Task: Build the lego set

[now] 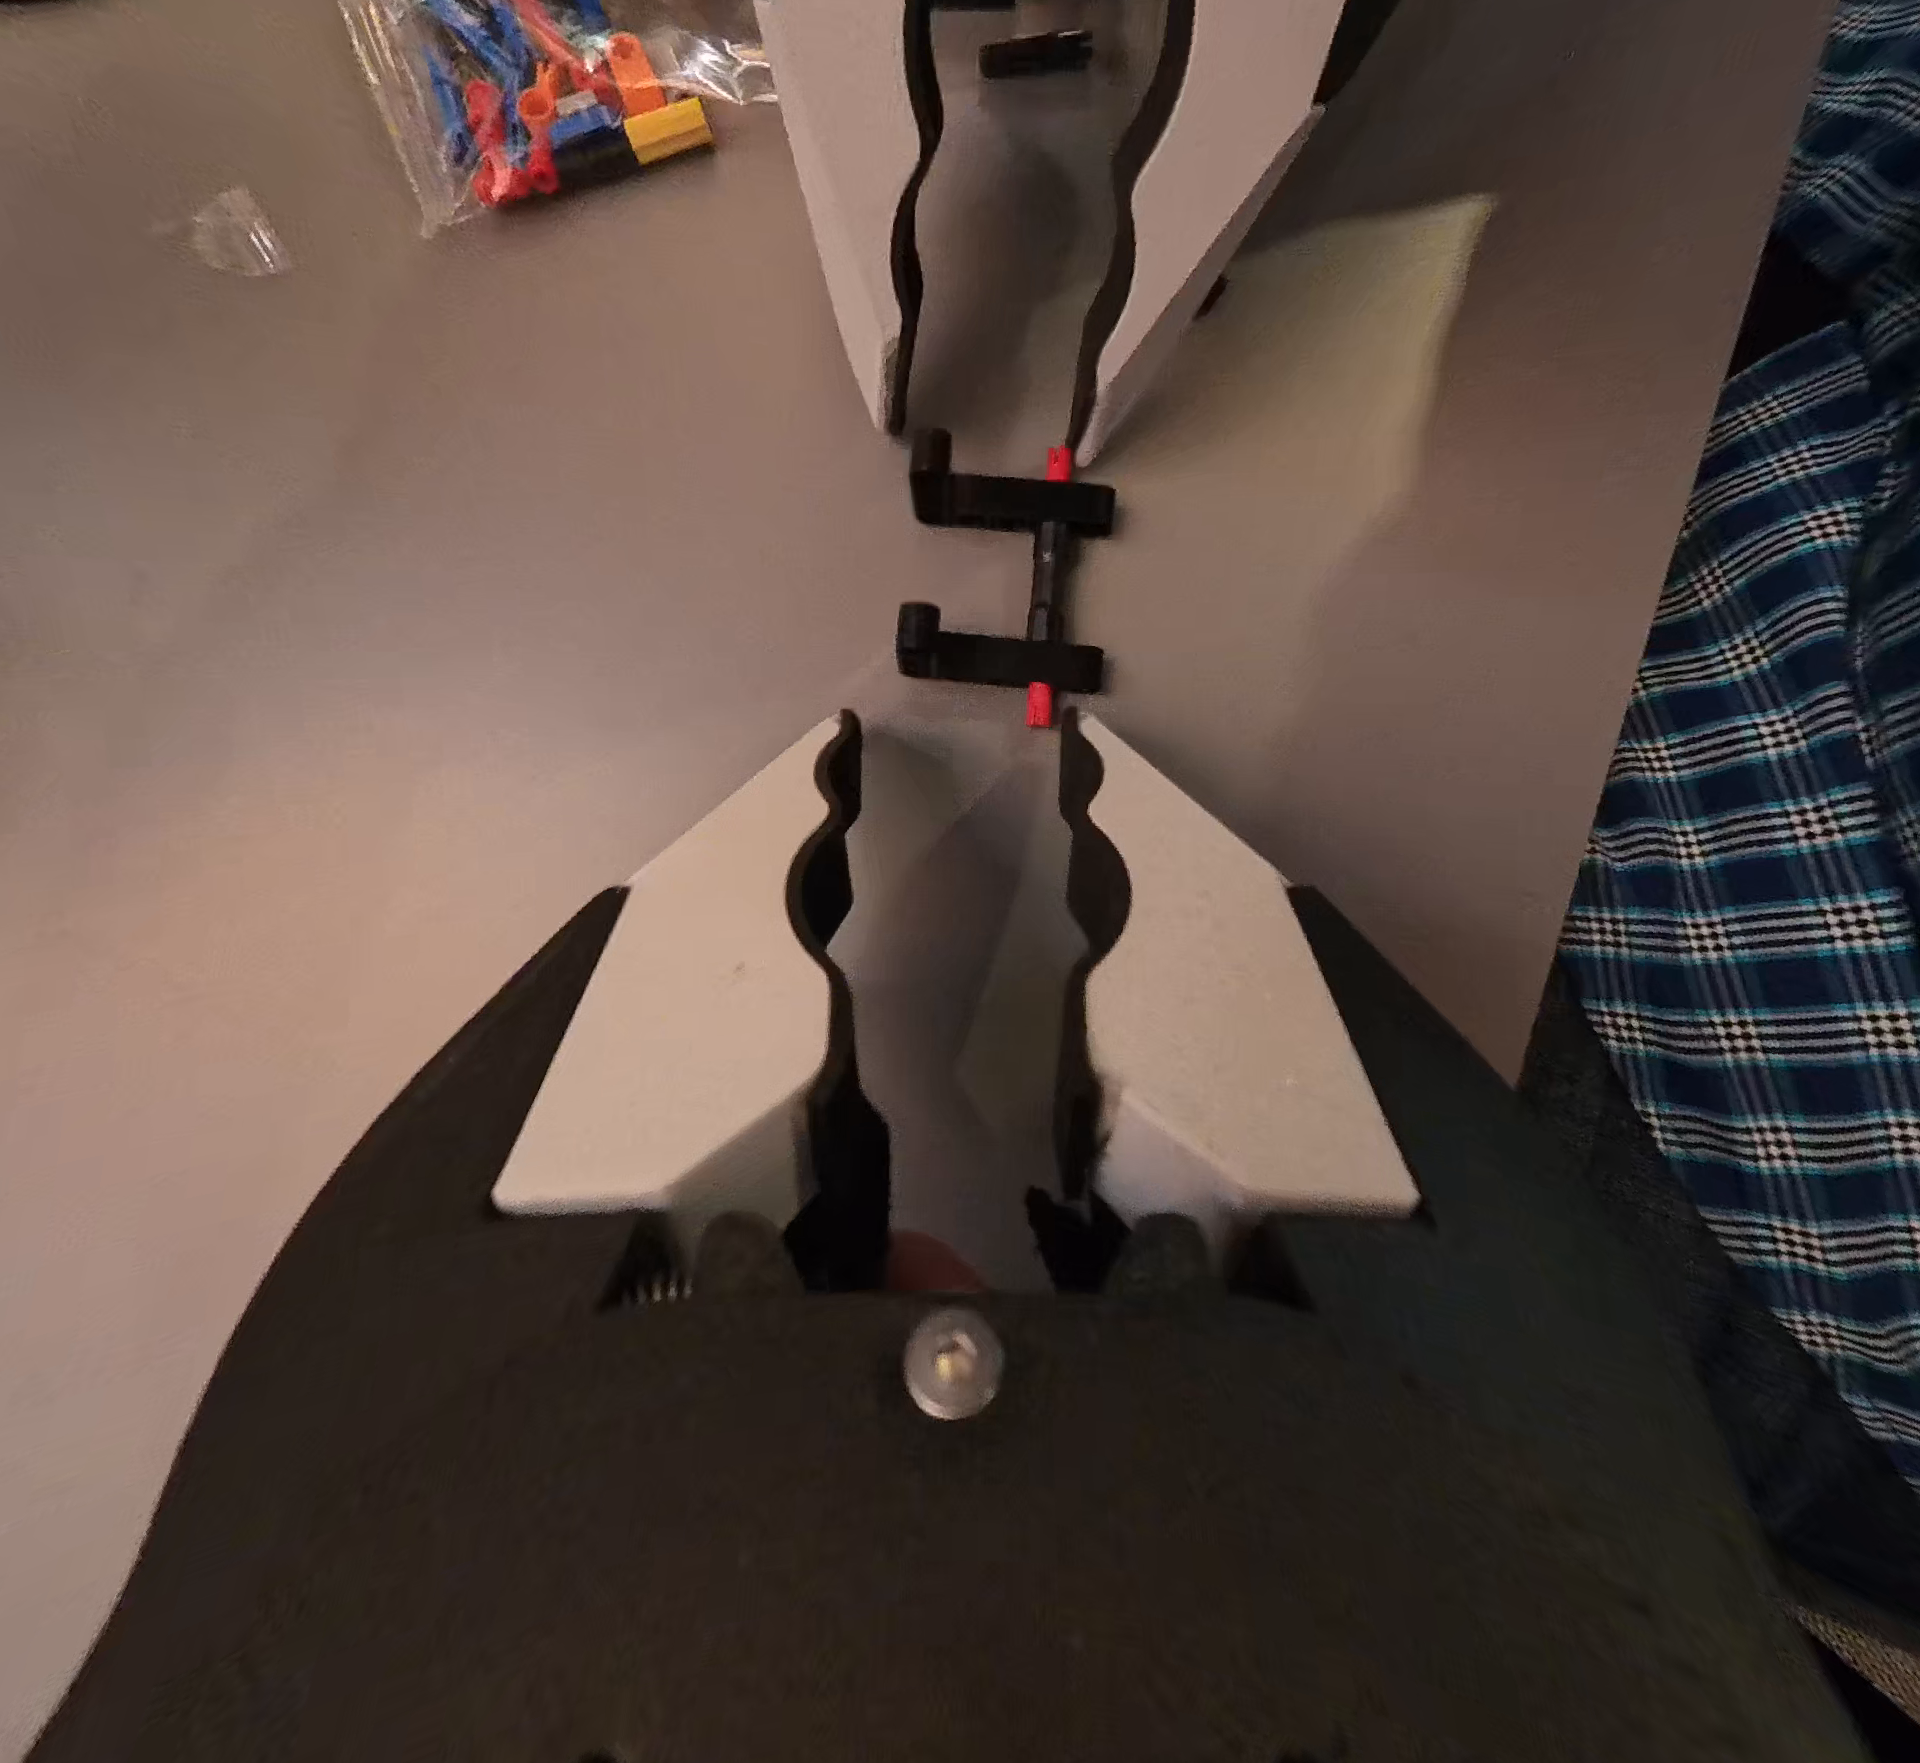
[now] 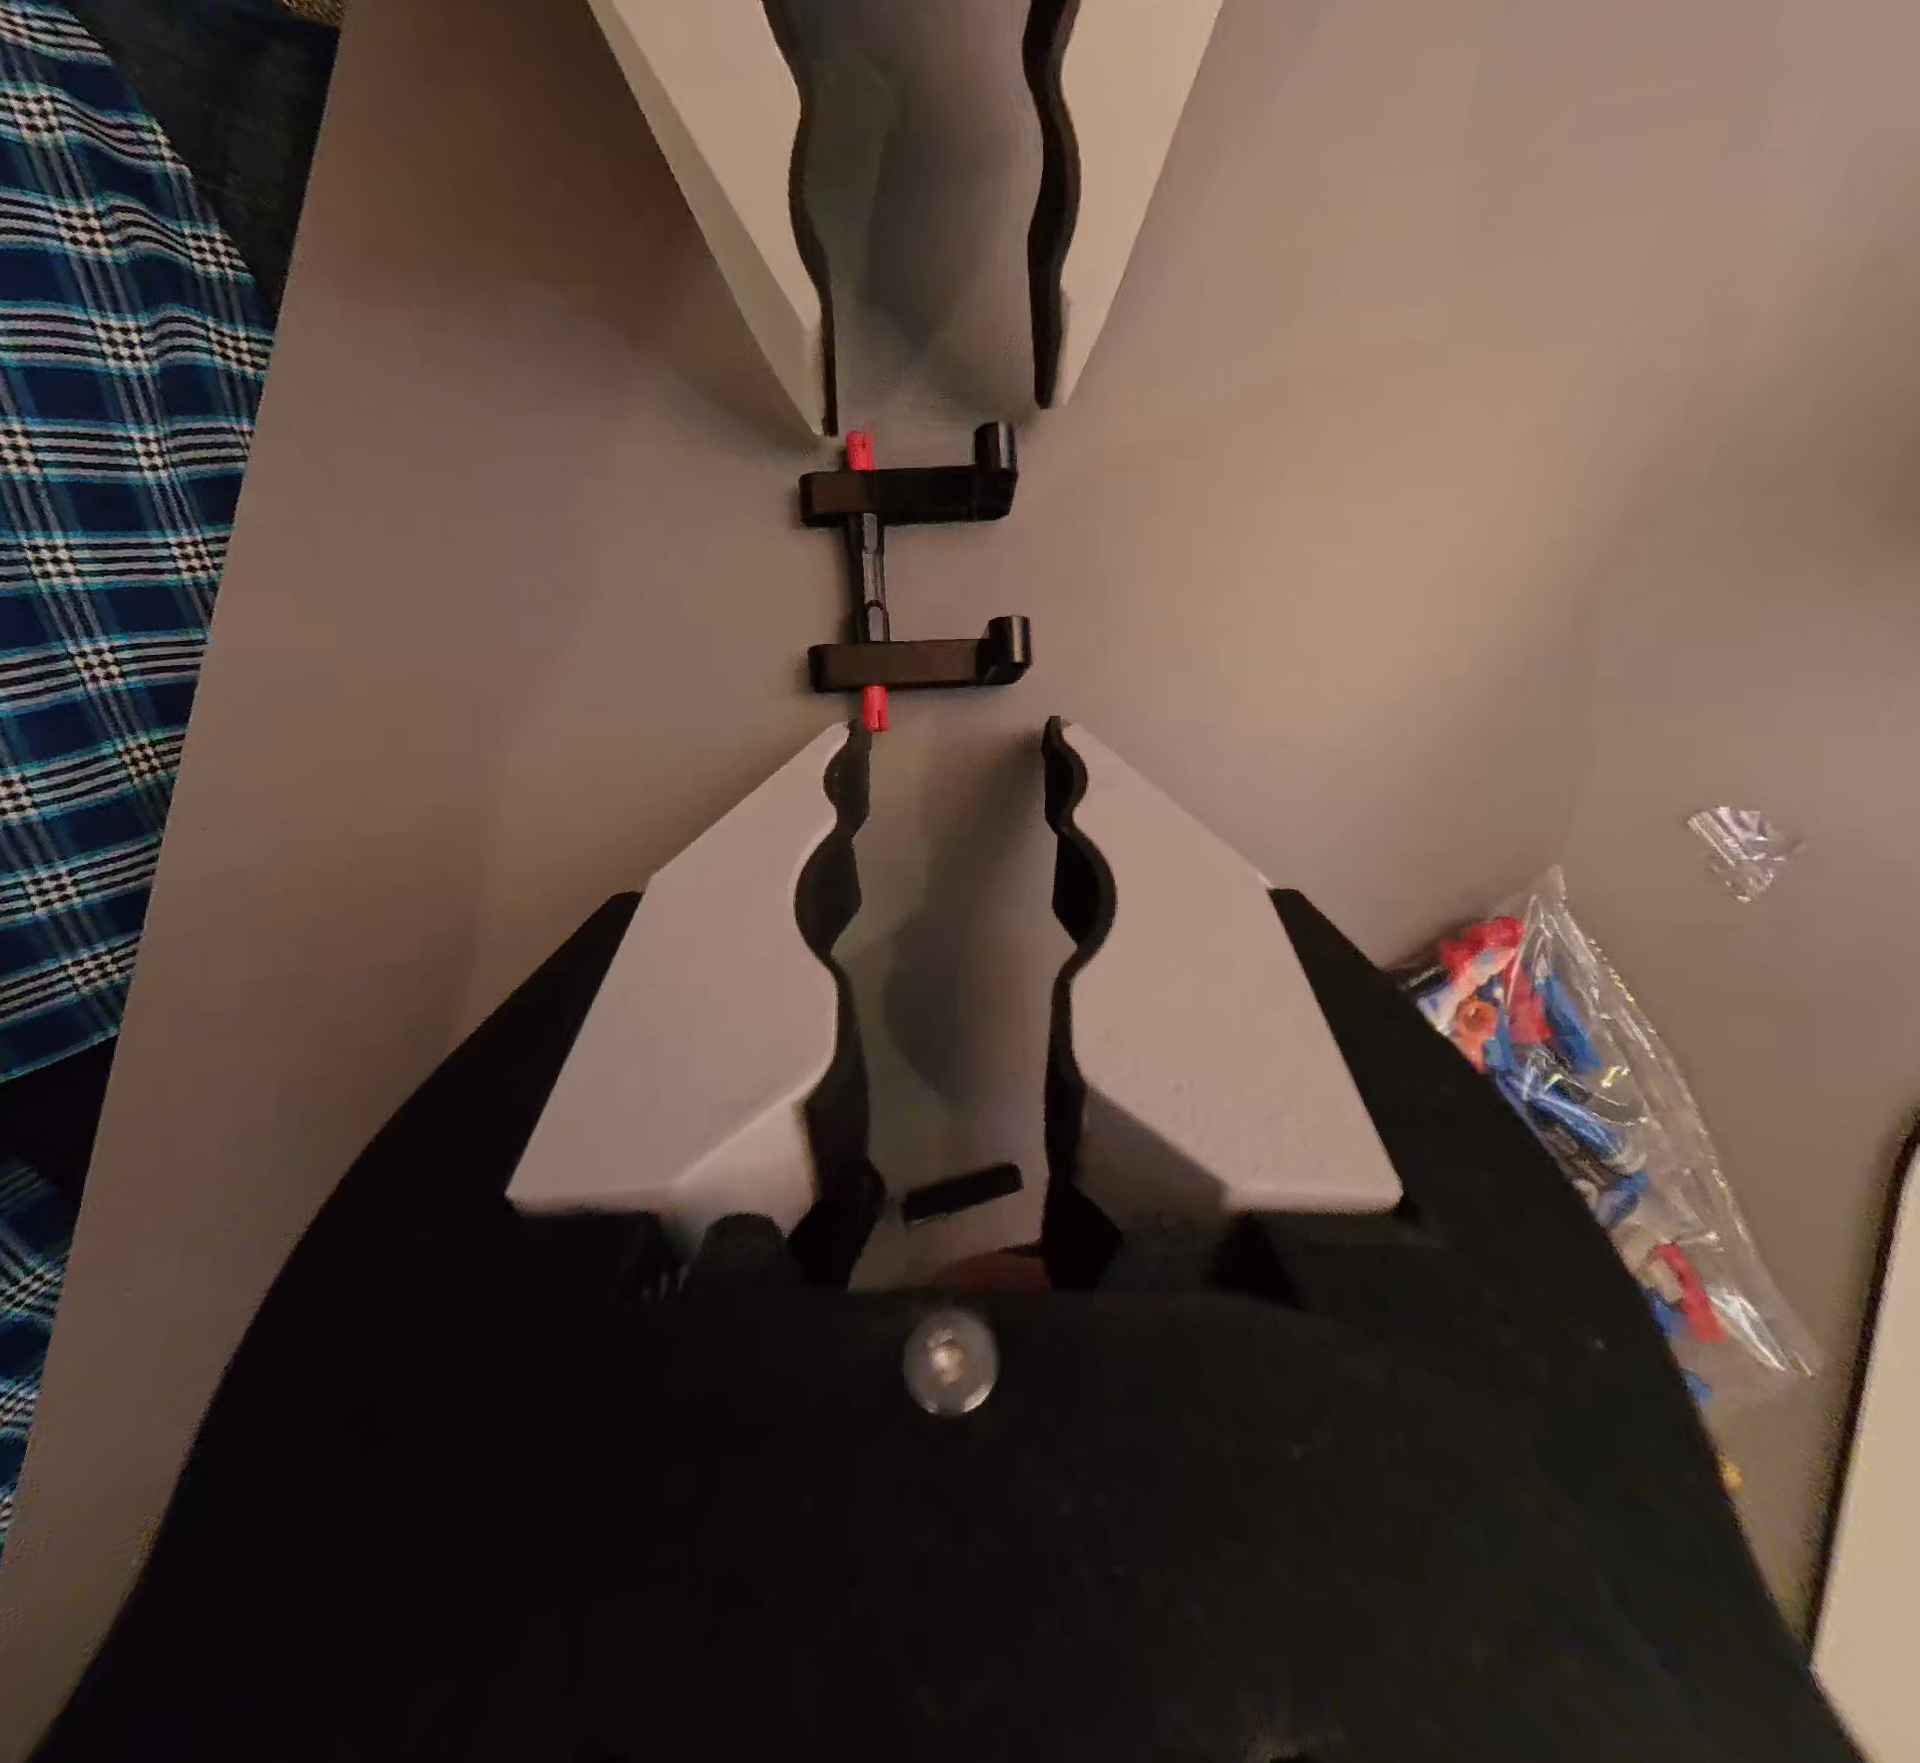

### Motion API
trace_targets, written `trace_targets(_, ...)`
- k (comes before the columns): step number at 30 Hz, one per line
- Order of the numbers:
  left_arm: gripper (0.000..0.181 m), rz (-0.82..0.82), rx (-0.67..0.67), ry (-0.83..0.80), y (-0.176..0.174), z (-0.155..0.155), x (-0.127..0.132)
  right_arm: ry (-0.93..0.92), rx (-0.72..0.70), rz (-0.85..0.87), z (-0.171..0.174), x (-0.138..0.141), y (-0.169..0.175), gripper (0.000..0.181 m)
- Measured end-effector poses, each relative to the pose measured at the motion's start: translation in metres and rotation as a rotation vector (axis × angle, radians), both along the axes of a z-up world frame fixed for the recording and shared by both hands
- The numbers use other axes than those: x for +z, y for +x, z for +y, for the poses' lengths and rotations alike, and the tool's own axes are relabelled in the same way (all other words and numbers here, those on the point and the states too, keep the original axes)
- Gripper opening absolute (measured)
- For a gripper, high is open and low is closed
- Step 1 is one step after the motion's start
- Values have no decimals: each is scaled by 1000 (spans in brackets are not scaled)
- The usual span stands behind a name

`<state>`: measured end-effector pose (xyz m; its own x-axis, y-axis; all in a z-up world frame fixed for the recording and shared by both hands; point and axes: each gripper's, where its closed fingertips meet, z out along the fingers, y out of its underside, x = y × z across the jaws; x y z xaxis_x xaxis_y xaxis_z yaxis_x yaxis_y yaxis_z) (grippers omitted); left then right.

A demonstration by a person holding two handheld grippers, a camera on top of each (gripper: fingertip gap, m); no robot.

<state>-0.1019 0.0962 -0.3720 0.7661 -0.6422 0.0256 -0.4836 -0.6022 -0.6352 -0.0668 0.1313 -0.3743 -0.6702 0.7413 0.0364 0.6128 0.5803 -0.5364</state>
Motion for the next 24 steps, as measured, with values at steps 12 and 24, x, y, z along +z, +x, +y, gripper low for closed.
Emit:
trace_targets(12,65,73,-27,72,23,14,-4,18,-10,9,2,2,3,32)
trace_targets(24,31,122,10,80,9,19,-2,26,-54,24,12,8,8,38)
